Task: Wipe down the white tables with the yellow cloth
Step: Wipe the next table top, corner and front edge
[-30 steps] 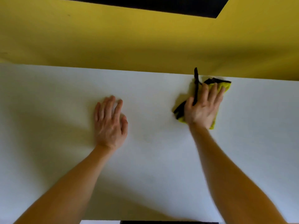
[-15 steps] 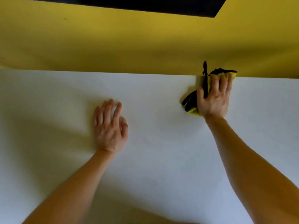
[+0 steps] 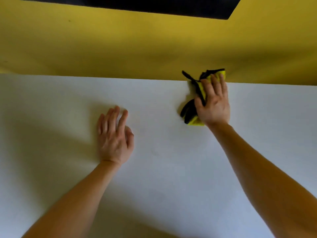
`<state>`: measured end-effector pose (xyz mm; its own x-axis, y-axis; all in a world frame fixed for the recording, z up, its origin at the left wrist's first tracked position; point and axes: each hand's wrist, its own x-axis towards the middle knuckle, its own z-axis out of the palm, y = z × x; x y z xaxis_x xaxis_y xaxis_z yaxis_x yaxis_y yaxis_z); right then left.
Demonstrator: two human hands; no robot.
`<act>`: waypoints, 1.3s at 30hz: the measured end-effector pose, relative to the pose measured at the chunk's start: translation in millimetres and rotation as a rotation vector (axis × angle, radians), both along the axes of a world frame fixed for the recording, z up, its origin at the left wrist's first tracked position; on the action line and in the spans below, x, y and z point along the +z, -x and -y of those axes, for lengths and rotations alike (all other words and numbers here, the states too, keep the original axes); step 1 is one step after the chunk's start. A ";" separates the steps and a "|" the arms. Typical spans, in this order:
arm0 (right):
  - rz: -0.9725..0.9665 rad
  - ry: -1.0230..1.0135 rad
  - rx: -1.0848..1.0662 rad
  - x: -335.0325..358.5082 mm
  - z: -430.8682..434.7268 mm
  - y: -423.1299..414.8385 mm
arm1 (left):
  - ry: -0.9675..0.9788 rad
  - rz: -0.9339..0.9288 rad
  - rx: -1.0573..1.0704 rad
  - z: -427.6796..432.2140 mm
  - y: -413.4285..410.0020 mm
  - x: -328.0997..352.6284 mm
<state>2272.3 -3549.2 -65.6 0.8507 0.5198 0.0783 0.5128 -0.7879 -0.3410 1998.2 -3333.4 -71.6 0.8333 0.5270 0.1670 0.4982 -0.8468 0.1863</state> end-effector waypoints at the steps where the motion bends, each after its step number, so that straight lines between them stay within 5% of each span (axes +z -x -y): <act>1: 0.002 0.009 -0.133 0.8 21.1 -9.3 | 0.004 -0.006 -0.002 -0.2 -0.4 -0.2; 5: 0.016 0.041 -0.361 -0.8 -5.7 13.7 | 0.005 -0.019 0.000 -0.8 0.1 -2.7; 10: -0.045 -0.006 0.312 7.8 -130.1 110.9 | -0.005 0.011 -0.020 -6.2 0.0 -7.1; 14: -0.028 -0.052 0.474 2.1 -97.4 82.4 | -0.017 0.005 -0.019 -3.7 -1.7 -4.8; 20: 0.008 0.006 -0.148 -0.2 66.9 -16.0 | -0.005 -0.003 -0.019 -3.9 -2.6 -2.5; 23: -0.009 0.024 -0.381 -1.9 36.8 16.2 | -0.009 -0.016 -0.021 -5.6 -1.7 -4.7; 25: -0.032 0.020 -0.164 2.7 -14.0 79.7 | 0.000 -0.027 -0.024 -5.6 -1.6 -3.3; 27: -0.065 0.036 0.289 7.1 -47.5 139.8 | 0.012 -0.046 -0.049 -6.6 -1.1 1.5; 30: -0.008 0.043 0.676 6.1 -43.6 144.2 | 0.078 -0.145 -0.143 -16.9 16.3 17.6; 32: -0.002 0.057 0.594 4.4 -28.6 118.8 | 0.129 -0.230 -0.132 -22.2 46.2 30.5; 36: -0.053 0.072 0.031 3.2 -11.3 68.3 | 0.258 -0.344 0.106 -23.1 116.3 49.1; 39: -0.076 0.039 -0.159 9.5 -52.8 103.8 | 0.347 -0.504 0.212 -32.5 165.3 54.8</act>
